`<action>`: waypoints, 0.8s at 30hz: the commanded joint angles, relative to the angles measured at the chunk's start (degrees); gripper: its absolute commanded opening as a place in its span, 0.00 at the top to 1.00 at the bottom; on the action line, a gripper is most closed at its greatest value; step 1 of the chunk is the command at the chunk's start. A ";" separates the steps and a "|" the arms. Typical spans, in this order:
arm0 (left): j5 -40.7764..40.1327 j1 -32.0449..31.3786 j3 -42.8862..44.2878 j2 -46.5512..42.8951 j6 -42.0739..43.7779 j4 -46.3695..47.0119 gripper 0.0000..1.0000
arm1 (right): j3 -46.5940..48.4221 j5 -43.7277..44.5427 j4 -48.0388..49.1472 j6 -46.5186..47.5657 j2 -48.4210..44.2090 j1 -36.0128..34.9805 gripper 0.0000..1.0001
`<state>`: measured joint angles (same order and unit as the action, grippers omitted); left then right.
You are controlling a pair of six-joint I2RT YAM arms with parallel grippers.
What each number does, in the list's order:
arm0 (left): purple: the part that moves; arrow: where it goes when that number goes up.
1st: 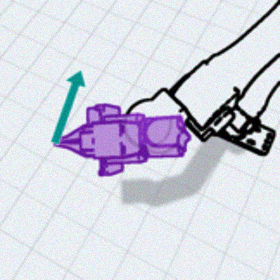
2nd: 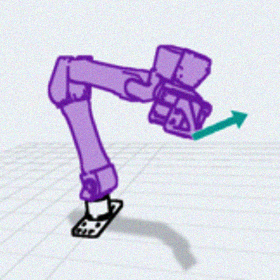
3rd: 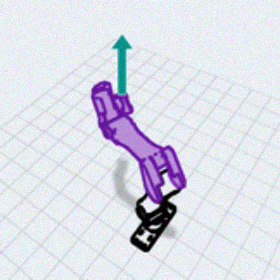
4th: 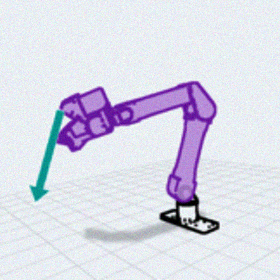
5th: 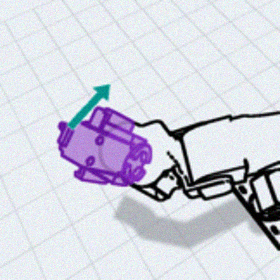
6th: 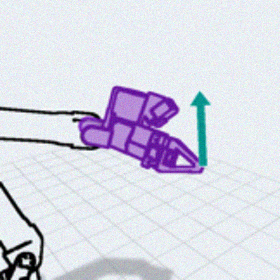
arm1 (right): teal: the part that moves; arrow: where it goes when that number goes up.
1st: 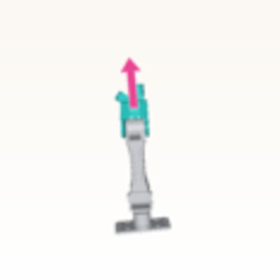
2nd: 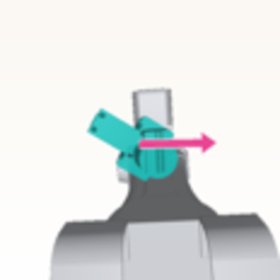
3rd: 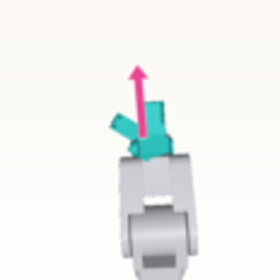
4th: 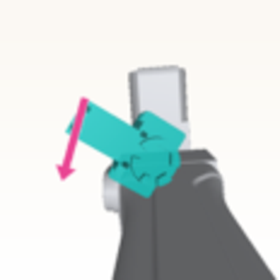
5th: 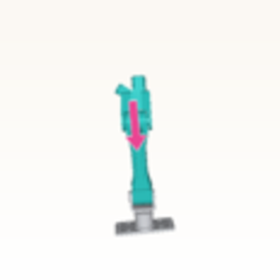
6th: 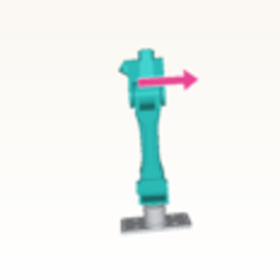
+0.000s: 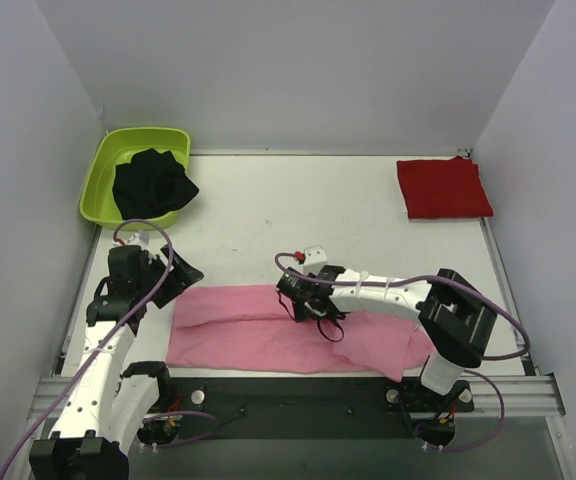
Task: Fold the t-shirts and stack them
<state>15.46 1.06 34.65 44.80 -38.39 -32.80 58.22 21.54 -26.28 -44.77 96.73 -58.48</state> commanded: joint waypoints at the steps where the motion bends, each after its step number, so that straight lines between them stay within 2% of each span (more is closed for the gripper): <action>1: 0.18 -0.01 1.73 0.03 0.69 1.77 0.20 | -1.96 1.92 -5.09 -1.72 -5.14 -3.39 0.25; 9: 0.80 -0.09 1.12 -1.46 0.34 1.33 0.20 | -1.70 0.78 -8.51 -2.25 -7.07 -8.75 0.25; 13: 0.80 -0.09 1.20 -2.08 0.25 0.89 0.20 | 2.50 5.25 -9.40 -2.16 -7.70 -8.32 0.25; 24: -0.35 -0.01 2.70 -2.70 1.13 -1.04 0.20 | 22.45 3.16 -6.15 4.51 11.98 -5.59 0.25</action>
<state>15.42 1.06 34.65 42.92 -38.33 -33.50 76.60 24.64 -31.09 -42.94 103.74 -64.12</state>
